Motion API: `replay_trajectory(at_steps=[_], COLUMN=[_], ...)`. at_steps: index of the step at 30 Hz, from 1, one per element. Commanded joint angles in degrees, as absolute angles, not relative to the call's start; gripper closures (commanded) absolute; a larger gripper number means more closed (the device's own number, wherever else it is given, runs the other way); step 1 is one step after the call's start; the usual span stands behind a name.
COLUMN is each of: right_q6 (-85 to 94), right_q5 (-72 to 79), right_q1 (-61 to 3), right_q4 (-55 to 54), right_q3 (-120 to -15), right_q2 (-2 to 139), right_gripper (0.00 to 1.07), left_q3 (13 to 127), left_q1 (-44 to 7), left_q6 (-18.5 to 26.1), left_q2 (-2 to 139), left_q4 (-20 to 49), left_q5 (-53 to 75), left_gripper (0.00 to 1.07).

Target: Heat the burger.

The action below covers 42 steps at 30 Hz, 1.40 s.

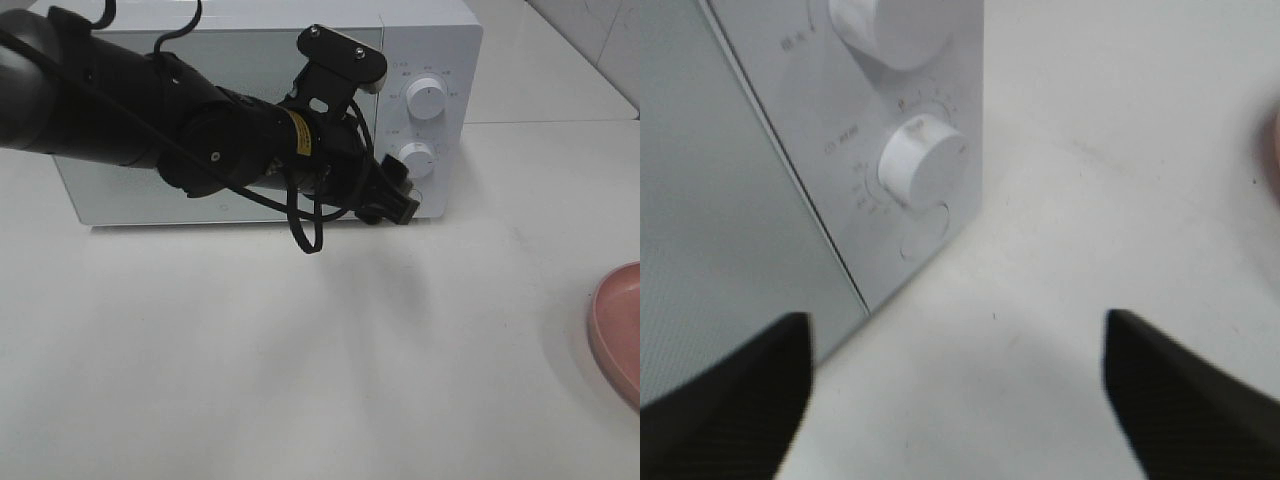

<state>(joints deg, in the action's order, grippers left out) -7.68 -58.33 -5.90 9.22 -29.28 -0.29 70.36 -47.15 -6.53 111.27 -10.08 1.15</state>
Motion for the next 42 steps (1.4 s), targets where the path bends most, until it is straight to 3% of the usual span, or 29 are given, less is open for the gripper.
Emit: replay_trajectory(at_steps=[1,6,9,11,20,29,32,34,35,37,39,42], right_q6=[-7.33,-7.33,-7.33,-7.33,-7.33,-7.33,-7.33,-7.33,-7.33,-7.33,-7.33,-7.33], right_q5=[-57.87,-57.87,-57.87,-57.87,-57.87,-57.87,-57.87,-57.87,-57.87,-57.87,-57.87,-57.87], right_q1=[-5.44,-5.44,-5.44,-5.44,-5.44,-5.44,-5.44,-5.44,-5.44,-5.44,-5.44,-5.44], right_q4=[9.17,9.17,9.17,9.17,9.17,9.17,9.17,9.17,9.17,9.17,9.17,9.17], right_q3=[-29.05,-29.05,-29.05,-29.05,-29.05,-29.05,-29.05,-29.05,-29.05,-29.05,-29.05,-29.05], right_q2=[-1.72,-1.72,-1.72,-1.72,-1.72,-1.72,-1.72,-1.72,-1.72,-1.72,-1.72,-1.72], right_gripper=[0.32,0.32,0.32,0.32,0.32,0.32,0.32,0.32,0.32,0.32,0.32,0.32], left_q3=[70.76,70.76,70.76,70.76,70.76,70.76,70.76,70.70,70.70,70.70,70.70,70.70], left_q1=[-48.19,-48.19,-48.19,-48.19,-45.55,-33.92,-26.47,-24.81,-20.34,-18.62,-10.49,-9.11], left_q6=[-6.30,-6.30,-6.30,-5.96,-6.30,-5.21,-1.78,-0.86,0.69,1.32,3.61,3.84], left_q2=[109.26,105.60,104.97,103.65,100.55,97.80,96.20,95.74,95.05,94.77,93.79,93.39], left_q4=[-9.17,-4.30,-3.61,-3.55,-3.04,-2.81,-1.38,-0.86,0.63,1.32,2.64,2.64], left_q5=[7.68,26.07,30.25,40.91,52.60,60.45,63.14,63.60,64.63,65.20,69.10,70.19], left_gripper=[0.05,0.08,0.08,0.08,0.08,0.09,0.09,0.09,0.09,0.09,0.09,0.09])
